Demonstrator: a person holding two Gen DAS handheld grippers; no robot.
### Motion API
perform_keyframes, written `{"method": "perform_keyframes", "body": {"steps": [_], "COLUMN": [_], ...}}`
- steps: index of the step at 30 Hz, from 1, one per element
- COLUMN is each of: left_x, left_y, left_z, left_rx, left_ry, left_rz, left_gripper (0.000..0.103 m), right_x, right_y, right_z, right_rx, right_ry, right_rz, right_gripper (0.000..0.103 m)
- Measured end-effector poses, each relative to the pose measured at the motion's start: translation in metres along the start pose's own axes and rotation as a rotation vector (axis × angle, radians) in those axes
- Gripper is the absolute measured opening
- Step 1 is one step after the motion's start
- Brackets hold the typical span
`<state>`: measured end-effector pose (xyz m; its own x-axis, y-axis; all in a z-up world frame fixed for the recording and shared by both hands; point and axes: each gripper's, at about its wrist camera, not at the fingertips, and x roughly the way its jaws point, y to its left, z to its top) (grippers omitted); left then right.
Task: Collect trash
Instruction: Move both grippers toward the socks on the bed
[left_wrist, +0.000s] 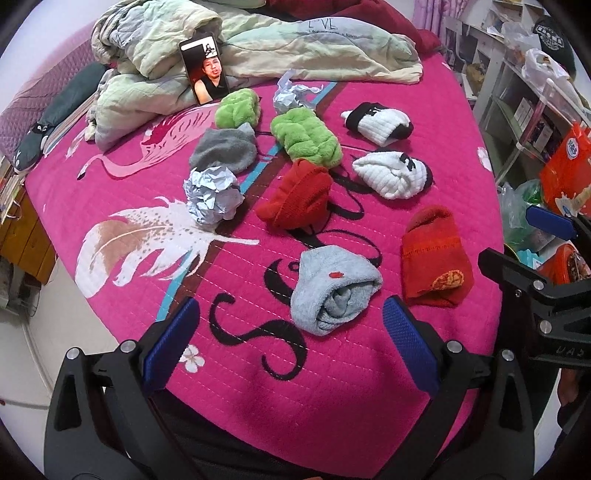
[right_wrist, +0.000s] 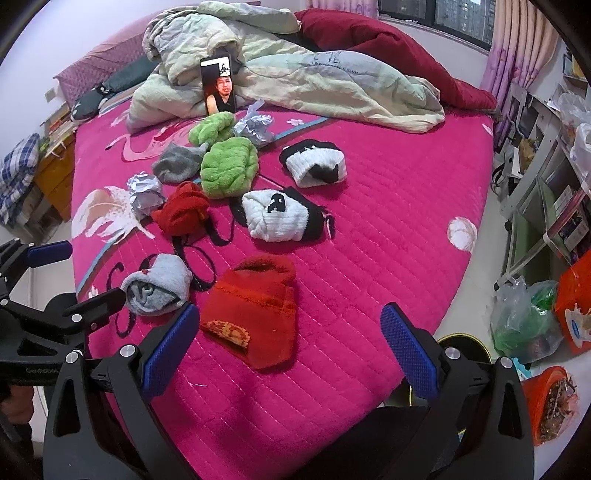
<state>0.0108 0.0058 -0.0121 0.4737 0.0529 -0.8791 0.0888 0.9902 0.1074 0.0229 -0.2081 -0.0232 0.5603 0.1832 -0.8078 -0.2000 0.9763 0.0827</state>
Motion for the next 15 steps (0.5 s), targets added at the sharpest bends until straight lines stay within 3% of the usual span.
{"method": "perform_keyframes", "body": {"steps": [15], "left_x": [0.0057], "left_y": [-0.001], "left_z": [-0.001], "left_rx": [0.037], "left_ry": [0.059], "left_rz": [-0.003], "left_gripper": [0.097], "right_x": [0.0012], "right_y": [0.0071], "right_z": [0.0037], "right_rx": [-0.041], "right_ry": [0.032], "right_rz": [-0.033], "right_gripper": [0.094]}}
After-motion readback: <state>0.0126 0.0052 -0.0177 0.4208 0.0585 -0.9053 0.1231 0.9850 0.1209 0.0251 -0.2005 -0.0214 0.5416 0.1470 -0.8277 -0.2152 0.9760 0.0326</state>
